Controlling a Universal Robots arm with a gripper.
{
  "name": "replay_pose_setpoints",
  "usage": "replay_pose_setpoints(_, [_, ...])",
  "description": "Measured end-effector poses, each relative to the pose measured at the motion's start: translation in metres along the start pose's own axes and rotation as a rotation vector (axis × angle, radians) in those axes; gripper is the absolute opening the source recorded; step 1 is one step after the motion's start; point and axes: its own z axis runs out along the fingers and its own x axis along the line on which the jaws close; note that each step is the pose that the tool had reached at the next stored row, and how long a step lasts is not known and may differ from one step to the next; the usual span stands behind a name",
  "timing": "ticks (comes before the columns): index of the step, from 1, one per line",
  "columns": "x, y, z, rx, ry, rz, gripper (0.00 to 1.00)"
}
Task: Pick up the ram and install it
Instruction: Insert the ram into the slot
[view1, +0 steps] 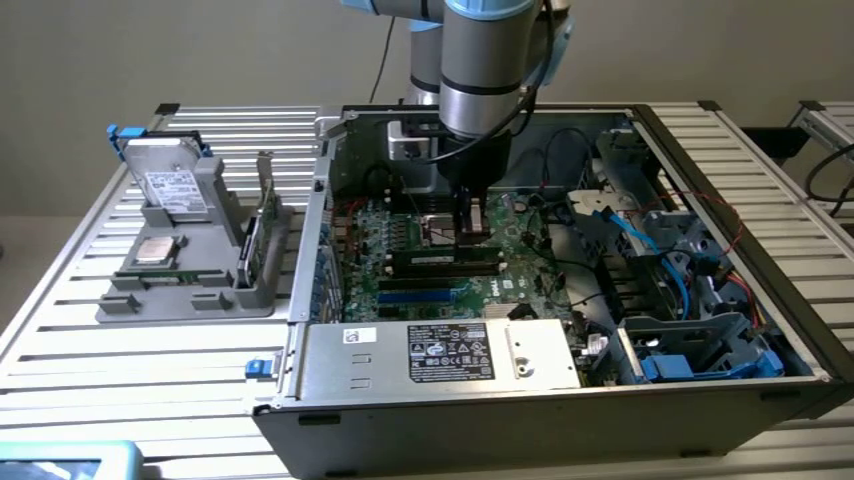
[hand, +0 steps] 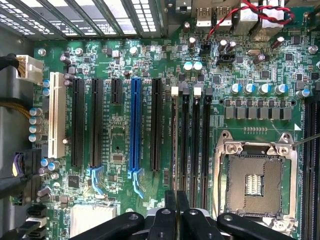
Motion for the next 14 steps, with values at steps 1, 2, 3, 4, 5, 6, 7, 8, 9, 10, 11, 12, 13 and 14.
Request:
replay_pose_setpoints(1, [0.0,0.0,0.0002,0.0001,-0.0001,0.001,0.13])
replay_pose_setpoints(2, [-0.0001,0.0,0.0006,0.0,-0.0004,0.002,0.13])
replay_pose_setpoints(3, [-0.0001,0.0,0.0008,-0.0001,-0.0003,0.003,0.13])
replay_pose_setpoints(4, [-0.0001,0.0,0.0008,-0.0003,-0.0001,0.004,0.13])
replay_pose_setpoints(5, [-0.0001,0.0,0.0008,-0.0005,-0.0002,0.006,0.13])
replay_pose_setpoints(6, [0.0,0.0,0.0008,-0.0007,-0.0001,0.008,0.13])
replay_pose_setpoints(7, [0.0,0.0,0.0009,-0.0007,-0.0003,0.008,0.13])
replay_pose_setpoints(8, [0.0001,0.0,0.001,-0.0006,-0.0004,0.008,0.13])
replay_pose_setpoints(9, [0.0004,0.0,0.001,-0.0006,-0.0003,0.008,0.13])
replay_pose_setpoints(10, [0.0008,0.0,0.001,-0.0007,-0.0003,0.008,0.13])
replay_pose_setpoints(11, [0.0012,0.0,0.001,-0.0007,-0.0002,0.008,0.13])
replay_pose_setpoints(12, [0.0016,0.0,0.0011,-0.0007,-0.0003,0.008,0.13])
replay_pose_setpoints(13, [0.0016,0.0,0.0011,-0.0007,-0.0003,0.008,0.13])
replay_pose_setpoints(14, [0.0016,0.0,0.0011,-0.0004,-0.0002,0.008,0.13])
